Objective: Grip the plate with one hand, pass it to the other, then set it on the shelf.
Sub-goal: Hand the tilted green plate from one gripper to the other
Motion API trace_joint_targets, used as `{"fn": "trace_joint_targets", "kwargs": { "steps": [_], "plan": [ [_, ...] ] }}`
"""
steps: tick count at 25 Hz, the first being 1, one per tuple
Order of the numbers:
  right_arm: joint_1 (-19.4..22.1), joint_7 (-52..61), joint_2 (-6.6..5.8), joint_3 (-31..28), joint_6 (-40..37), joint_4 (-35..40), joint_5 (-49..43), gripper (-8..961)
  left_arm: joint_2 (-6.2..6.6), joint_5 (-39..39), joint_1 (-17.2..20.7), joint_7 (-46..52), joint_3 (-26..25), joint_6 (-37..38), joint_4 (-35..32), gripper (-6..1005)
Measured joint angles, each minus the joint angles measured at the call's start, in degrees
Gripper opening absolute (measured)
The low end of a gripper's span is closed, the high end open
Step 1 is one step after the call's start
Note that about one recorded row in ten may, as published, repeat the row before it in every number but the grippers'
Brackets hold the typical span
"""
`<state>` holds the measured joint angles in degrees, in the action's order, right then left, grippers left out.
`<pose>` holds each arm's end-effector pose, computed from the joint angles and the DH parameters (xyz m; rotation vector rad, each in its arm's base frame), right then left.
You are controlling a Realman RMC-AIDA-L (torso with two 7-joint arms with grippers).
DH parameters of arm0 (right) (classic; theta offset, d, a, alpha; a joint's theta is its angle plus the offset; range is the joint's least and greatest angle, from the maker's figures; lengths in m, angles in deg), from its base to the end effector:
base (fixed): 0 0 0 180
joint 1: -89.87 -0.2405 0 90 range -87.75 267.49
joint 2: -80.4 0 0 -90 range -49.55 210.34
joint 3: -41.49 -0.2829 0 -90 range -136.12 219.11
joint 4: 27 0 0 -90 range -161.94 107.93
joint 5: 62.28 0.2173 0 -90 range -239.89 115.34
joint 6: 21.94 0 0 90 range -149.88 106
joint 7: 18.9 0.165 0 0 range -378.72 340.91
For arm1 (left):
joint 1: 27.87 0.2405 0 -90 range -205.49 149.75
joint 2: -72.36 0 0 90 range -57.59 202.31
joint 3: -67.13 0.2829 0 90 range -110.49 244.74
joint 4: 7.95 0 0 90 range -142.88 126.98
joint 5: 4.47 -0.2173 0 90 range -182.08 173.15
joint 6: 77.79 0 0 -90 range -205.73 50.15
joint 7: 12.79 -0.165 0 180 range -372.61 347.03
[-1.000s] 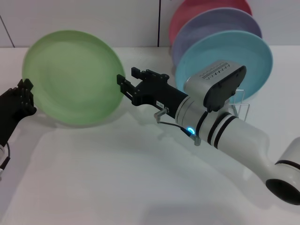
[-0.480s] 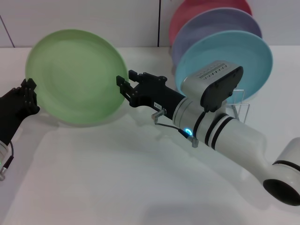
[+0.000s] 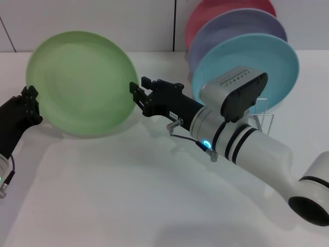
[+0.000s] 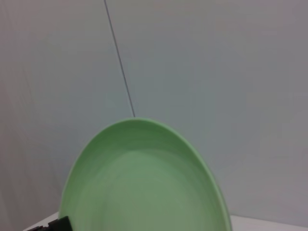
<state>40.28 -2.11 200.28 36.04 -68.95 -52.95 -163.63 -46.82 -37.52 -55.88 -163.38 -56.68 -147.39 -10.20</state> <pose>0.1685 0.4040 -0.1763 -2.2319 0.7002 0.8533 -0.3636 0.3583 -0.0373 -1.6590 -0.7725 -0.8340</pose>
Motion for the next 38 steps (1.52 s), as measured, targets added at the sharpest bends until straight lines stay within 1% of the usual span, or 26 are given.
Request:
{"fn": "trace_joint_targets", "kwargs": {
  "steps": [6, 11, 19, 24, 38],
  "plan": [
    [0.00, -0.01, 0.00, -1.06, 0.55, 0.06, -0.29, 297, 0.00, -0.02, 0.01, -0.26, -1.51, -0.02, -0.72, 48],
    [-0.35, -0.32, 0.00, -1.41, 1.15, -0.07, -0.33, 298, 0.00, -0.45, -0.12, -0.30, -1.53, -0.02, -0.93, 49],
    [-0.58, -0.44, 0.00, -1.95, 1.30, -0.14, -0.33, 275, 0.00, -0.42, -0.56, -0.32, -1.53, -0.02, -1.47, 49],
    [-0.74, -0.46, 0.00, -1.95, 1.41, -0.16, -0.34, 230, 0.00, -0.30, -0.72, -0.32, -1.53, -0.01, -1.54, 50],
    [-0.94, -0.47, 0.00, -2.18, 2.78, -0.06, -0.34, 203, 0.00, -0.49, -1.14, -0.31, -1.53, -0.31, -2.02, 51]
  ]
}}
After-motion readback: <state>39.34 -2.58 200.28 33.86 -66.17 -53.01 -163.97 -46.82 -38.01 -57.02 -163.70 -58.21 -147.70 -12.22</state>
